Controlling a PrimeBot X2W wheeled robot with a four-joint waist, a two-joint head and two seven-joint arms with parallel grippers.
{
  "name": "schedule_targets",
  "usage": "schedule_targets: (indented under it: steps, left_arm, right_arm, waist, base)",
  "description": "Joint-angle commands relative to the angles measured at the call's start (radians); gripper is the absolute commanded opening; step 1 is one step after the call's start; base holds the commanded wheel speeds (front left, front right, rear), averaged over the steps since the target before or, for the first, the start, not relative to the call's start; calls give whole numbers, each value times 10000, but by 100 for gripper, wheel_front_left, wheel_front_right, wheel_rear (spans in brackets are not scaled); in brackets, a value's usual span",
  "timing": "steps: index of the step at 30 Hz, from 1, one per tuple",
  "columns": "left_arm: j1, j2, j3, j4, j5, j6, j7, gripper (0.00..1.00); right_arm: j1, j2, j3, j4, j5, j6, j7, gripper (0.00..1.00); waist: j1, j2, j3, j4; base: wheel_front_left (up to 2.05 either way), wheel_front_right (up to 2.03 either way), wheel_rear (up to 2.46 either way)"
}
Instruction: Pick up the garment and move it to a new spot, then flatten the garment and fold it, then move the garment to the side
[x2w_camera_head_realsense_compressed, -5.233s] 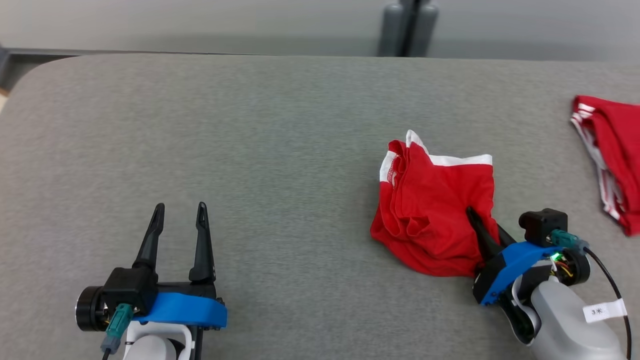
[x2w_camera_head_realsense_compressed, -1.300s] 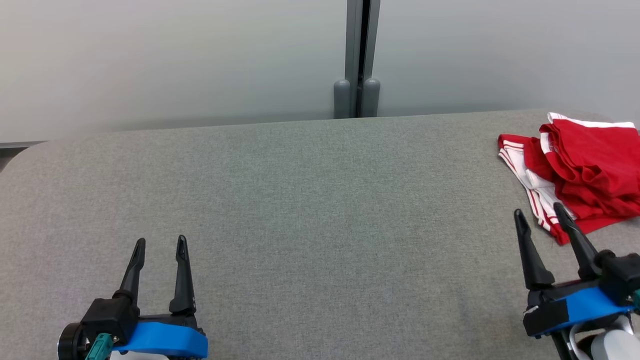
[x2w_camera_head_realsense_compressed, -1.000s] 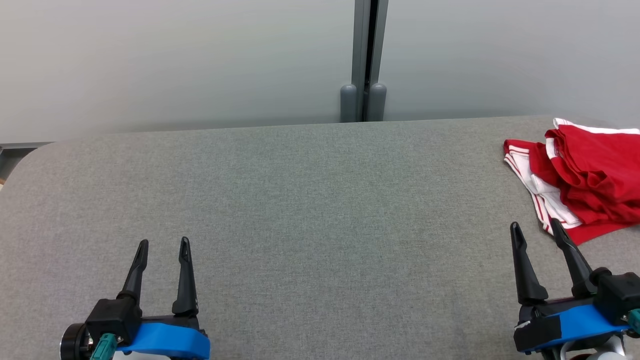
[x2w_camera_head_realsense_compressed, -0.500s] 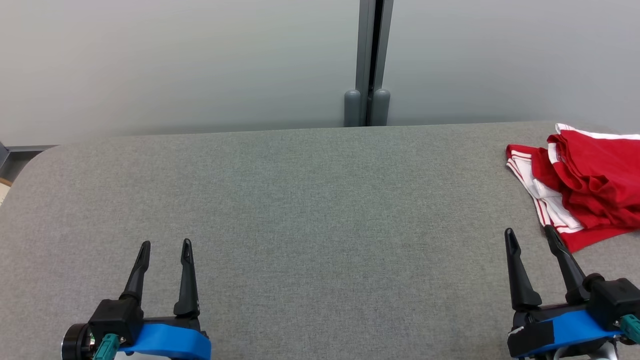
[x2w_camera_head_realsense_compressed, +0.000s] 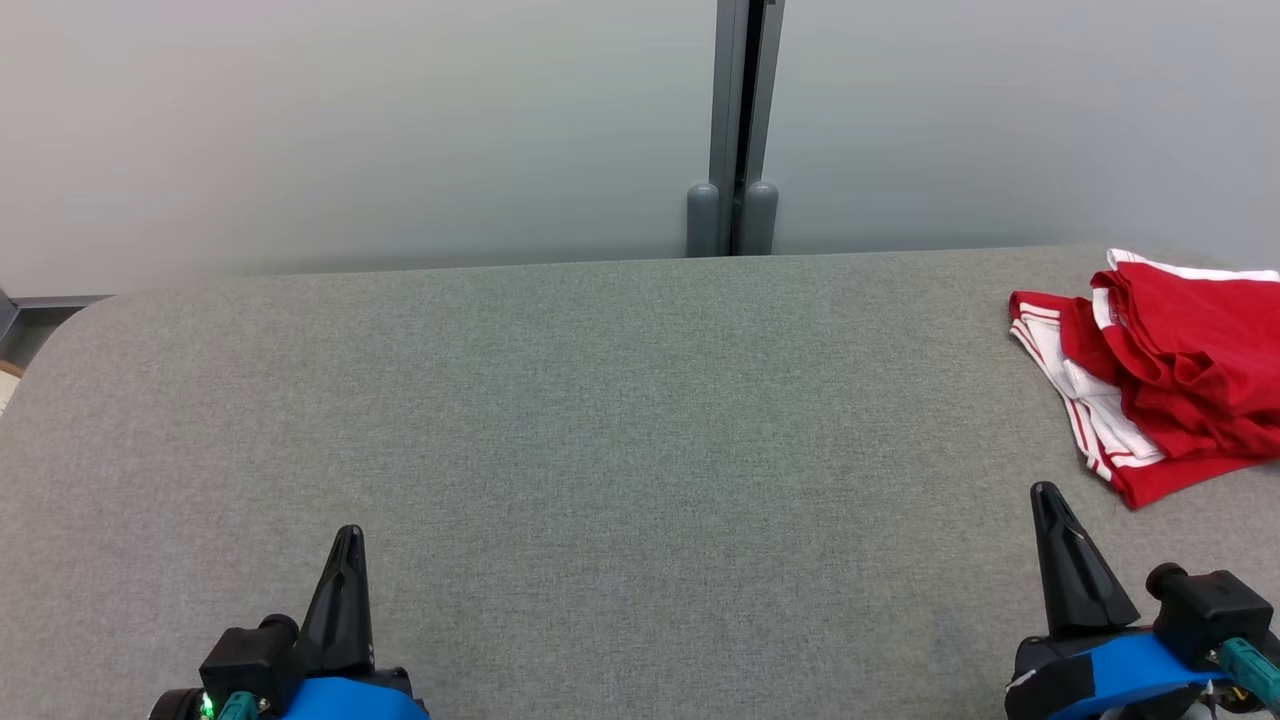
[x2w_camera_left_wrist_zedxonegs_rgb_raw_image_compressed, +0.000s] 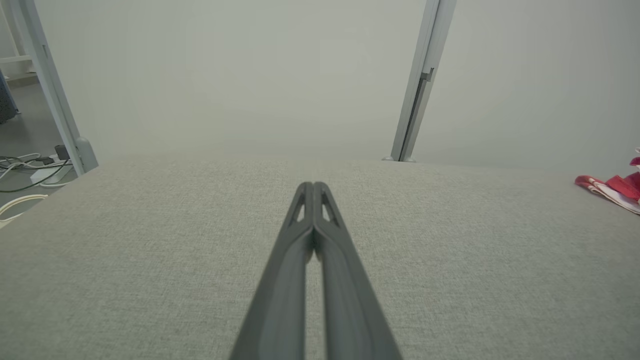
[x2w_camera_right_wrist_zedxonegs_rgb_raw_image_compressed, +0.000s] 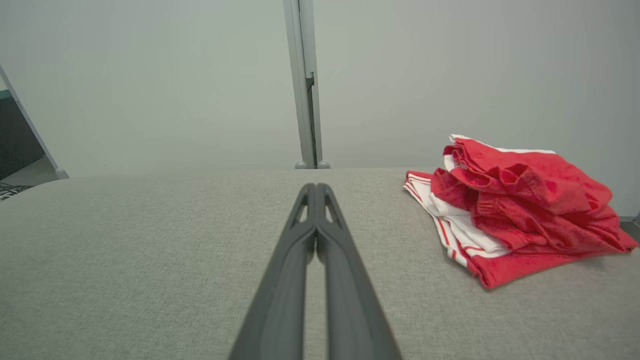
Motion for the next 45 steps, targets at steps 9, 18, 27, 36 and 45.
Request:
schedule_targets:
  steps: [9,18,27,36,45]
  left_arm:
    - [-235,-77,364,-58,-1838,-183,518,0]
    - [-354,-153,593,-83,-3188,-317,873,0]
    - [-476,-228,834,-98,-4567,-453,1235,0]
    - [-583,-296,1058,-111,-5808,-578,1570,0]
    - [-700,-370,1280,-120,-7058,-699,1910,0]
  right_arm:
    - [-188,20,-109,119,1976,0,407,0]
    - [-310,36,-161,243,3427,0,686,0]
    - [-443,52,-218,377,4905,0,969,0]
    - [-555,66,-276,502,6238,0,1229,0]
    - [-665,81,-334,634,7585,0,1497,0]
  waist:
    - [0,-1,-7,4]
    - [0,-1,-13,7]
    - [0,-1,-19,11]
    - [0,-1,-25,14]
    - [0,-1,-32,18]
  base:
    - [0,0,0]
    - [0,0,0]
    - [0,0,0]
    - [0,0,0]
    - [0,0,0]
